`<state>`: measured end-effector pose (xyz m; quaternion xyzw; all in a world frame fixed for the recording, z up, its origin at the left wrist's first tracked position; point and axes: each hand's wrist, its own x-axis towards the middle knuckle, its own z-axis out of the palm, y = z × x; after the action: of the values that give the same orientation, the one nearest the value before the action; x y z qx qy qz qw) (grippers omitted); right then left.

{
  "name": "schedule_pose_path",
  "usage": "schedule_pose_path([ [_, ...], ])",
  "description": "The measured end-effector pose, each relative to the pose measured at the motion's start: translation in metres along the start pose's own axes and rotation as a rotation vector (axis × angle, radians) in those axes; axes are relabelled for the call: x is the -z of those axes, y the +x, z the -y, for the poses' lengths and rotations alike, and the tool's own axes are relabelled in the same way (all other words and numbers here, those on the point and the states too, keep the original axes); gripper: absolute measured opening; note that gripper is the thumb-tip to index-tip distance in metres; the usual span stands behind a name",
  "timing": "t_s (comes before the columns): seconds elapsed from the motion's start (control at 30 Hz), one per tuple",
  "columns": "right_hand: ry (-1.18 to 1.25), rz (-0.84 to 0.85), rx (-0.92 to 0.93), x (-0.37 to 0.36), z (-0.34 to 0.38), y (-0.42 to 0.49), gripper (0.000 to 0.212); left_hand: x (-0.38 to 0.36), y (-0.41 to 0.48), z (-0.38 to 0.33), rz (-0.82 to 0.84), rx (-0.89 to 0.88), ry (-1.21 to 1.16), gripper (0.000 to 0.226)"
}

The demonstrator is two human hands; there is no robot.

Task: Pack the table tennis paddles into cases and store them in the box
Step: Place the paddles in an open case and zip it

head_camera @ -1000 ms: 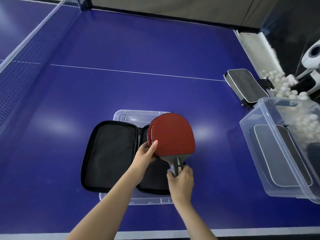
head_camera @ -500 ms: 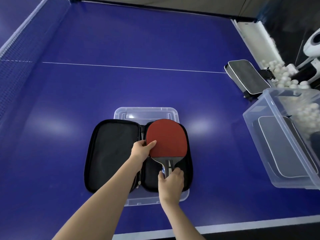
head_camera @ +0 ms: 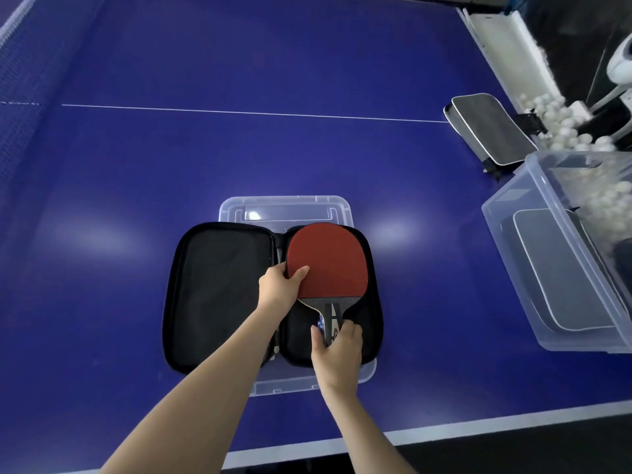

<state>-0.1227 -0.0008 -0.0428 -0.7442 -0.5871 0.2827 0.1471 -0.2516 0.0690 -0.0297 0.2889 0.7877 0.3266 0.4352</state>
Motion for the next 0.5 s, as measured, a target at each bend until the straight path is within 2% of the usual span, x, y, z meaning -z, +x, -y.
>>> schedule_pose_path([
  [0.17,-0.017,-0.031,0.094,0.001,-0.006,-0.003,0.051,-0.009,-0.006,-0.002,-0.103,-0.041,0.115,0.034],
  [0.37,-0.008,0.026,0.202,0.007,-0.015,-0.001,0.055,-0.009,-0.009,-0.007,-0.167,-0.055,0.187,0.047],
  [0.5,-0.032,0.082,0.192,0.008,-0.015,0.004,0.050,-0.010,-0.011,-0.008,-0.171,-0.040,0.192,0.043],
])
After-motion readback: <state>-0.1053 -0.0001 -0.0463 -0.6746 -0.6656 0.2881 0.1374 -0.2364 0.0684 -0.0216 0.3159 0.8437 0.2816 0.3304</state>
